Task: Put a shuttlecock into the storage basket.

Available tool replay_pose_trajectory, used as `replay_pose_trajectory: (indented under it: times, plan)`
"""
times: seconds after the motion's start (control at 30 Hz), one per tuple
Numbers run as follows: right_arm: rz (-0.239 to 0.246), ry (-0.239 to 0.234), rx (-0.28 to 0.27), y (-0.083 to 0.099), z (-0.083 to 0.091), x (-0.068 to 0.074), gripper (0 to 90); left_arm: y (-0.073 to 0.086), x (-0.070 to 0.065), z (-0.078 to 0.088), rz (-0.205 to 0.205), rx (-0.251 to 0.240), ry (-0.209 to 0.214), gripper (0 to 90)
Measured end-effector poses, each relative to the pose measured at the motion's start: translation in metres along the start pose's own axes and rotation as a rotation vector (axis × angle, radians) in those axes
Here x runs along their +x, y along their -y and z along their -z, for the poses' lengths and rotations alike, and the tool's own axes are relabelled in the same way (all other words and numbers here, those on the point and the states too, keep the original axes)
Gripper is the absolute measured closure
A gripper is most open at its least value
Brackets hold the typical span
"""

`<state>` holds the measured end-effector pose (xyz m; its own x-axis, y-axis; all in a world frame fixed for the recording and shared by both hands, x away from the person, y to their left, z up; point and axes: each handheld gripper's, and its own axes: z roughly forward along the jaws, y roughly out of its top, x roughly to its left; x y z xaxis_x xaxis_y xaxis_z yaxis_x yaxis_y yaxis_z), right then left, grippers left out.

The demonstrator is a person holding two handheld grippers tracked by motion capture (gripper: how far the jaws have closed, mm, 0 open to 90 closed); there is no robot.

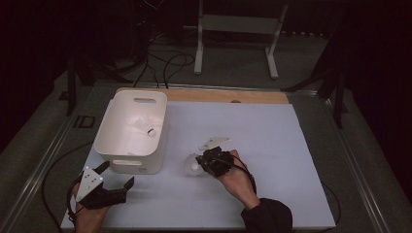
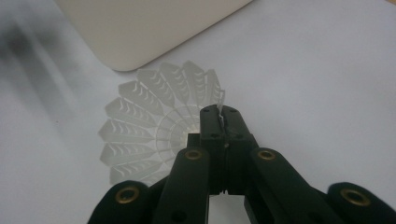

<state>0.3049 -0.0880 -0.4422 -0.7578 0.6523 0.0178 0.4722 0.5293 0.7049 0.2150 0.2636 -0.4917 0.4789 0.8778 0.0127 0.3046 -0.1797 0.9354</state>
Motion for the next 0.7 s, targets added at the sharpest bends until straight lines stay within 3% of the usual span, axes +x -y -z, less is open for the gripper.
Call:
replay_pose_trajectory:
  times: [0.7]
  plan:
    - [-0.007, 0.011, -0.022, -0.0081, 0.0056, -0.0012, 89.1, 0.0, 0.0, 0.0002, -0.001, 0.0, -0.001, 1.1]
